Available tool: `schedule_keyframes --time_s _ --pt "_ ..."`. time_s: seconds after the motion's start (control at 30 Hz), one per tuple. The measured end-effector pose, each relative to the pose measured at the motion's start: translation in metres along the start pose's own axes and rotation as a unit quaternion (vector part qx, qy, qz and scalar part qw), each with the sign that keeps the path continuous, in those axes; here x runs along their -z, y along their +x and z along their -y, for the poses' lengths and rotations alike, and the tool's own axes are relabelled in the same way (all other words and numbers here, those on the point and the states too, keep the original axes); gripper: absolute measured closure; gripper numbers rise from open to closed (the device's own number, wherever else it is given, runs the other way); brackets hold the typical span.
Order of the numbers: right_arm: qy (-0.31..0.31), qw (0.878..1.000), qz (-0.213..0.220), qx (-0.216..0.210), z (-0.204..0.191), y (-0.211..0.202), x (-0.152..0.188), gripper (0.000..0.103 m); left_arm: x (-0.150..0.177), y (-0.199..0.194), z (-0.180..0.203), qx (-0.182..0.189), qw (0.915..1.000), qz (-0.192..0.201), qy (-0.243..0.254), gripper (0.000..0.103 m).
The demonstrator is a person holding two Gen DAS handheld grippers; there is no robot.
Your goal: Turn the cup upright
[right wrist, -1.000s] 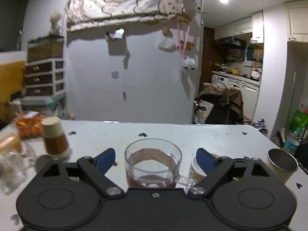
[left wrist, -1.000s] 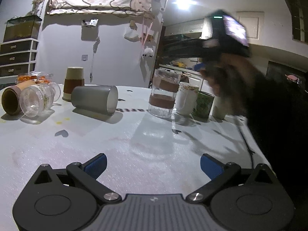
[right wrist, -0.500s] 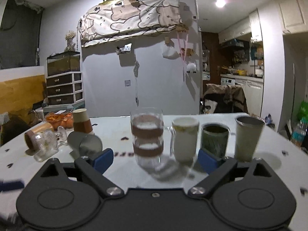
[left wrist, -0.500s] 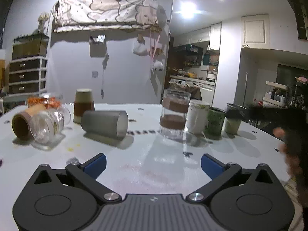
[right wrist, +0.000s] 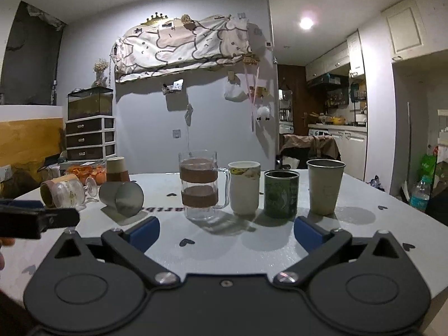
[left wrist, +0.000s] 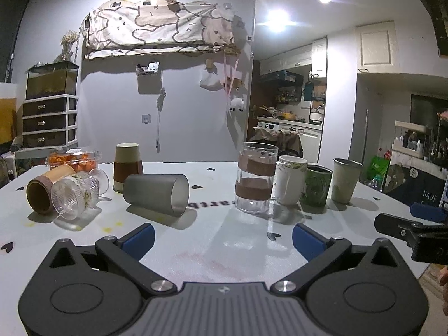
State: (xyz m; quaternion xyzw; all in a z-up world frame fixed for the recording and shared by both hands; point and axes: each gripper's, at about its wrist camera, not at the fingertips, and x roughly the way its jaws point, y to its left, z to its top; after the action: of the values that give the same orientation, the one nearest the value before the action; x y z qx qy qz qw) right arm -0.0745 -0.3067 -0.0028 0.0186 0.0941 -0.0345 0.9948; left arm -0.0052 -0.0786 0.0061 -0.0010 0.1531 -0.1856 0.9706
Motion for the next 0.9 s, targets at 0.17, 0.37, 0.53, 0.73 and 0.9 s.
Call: schedule_keyframes --time_s 0.17,0.37,0.53,0.73,0.9 --pt "0.008 1.000 -0.003 0.000 0.0026 -0.0052 0.0024 0.000 0.0054 -0.0034 0.0040 -0.001 1.0000 -0.004 0.005 0.000" --pt "0.013 1.000 -0.008 0.007 0.0050 -0.0066 0.0037 0.000 0.0072 -0.0066 0.0032 -0.007 1.0000 0.000 0.006 0.000" --pt "0.011 1.000 -0.011 0.007 0.0024 -0.0068 0.0052 0.000 0.0080 -0.0079 0.0029 -0.009 0.9999 0.001 0.005 0.000" --pt "0.011 1.000 -0.010 0.007 0.0023 -0.0073 0.0055 0.000 0.0082 -0.0080 0.0025 -0.009 0.9999 0.001 0.005 0.000" --pt "0.011 1.000 -0.011 0.007 0.0032 -0.0075 0.0052 0.000 0.0083 -0.0079 0.0024 -0.009 0.9999 0.001 0.005 0.000"
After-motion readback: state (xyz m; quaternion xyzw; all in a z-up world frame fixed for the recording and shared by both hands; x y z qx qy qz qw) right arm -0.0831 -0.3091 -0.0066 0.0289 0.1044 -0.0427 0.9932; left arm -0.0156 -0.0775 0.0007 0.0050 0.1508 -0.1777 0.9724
